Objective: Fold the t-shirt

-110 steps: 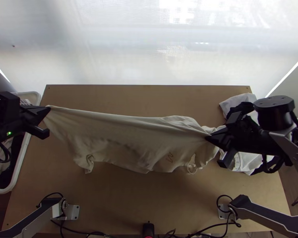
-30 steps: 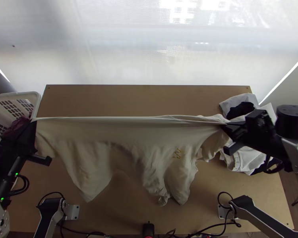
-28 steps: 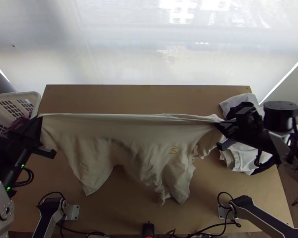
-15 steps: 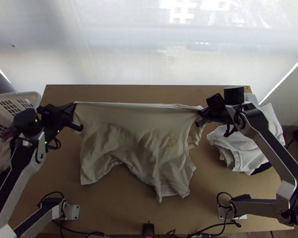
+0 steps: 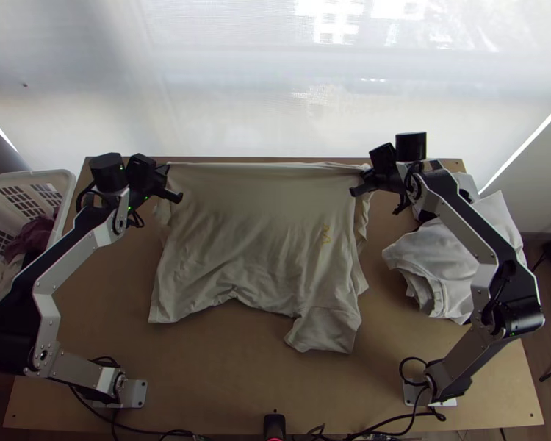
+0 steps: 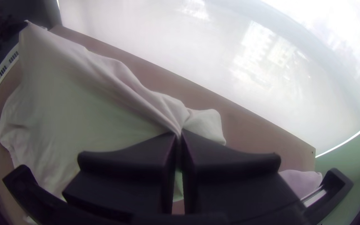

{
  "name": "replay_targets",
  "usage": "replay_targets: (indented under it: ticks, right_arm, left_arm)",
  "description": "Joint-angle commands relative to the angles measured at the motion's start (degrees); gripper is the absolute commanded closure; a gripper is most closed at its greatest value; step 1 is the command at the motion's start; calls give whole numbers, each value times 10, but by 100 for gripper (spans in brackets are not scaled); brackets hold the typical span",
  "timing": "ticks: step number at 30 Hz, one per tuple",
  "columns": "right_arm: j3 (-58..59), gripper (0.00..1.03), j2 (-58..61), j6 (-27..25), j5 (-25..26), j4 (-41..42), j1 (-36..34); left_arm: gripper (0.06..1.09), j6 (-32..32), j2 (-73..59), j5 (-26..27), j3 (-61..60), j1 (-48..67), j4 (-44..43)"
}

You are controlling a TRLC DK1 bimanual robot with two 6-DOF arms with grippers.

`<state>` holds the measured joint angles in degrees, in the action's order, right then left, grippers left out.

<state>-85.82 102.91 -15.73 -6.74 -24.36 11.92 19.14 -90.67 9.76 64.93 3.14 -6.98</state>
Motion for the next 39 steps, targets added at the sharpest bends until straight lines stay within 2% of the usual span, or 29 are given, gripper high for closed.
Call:
replay_targets:
  ticks: [1, 5, 10, 13, 16, 23, 39]
  right_arm:
    - [-66, 100, 84, -2, 29, 27, -2]
    - [-106, 100, 108, -4, 36, 16, 13]
    - [-169, 100, 166, -12, 80, 19, 4]
    - [-206, 100, 194, -14, 80, -19, 6]
    - [-190, 100, 199, -26, 85, -24, 13]
    - [-222, 100, 215, -12, 118, -2, -1]
    - [-211, 100, 244, -21, 125, -35, 20]
  left_arm:
    - [101, 15, -104, -27, 69, -1, -21]
    - [101, 14, -119, -31, 82, 3, -22]
    - [101, 39, -160, -58, 115, 13, -51]
    - [101, 36, -178, -59, 140, 19, -30]
    - [101, 60, -197, -63, 133, 27, -36]
    - [101, 44, -220, -84, 160, 13, -57]
    - [101, 59, -267, -86, 151, 46, -33]
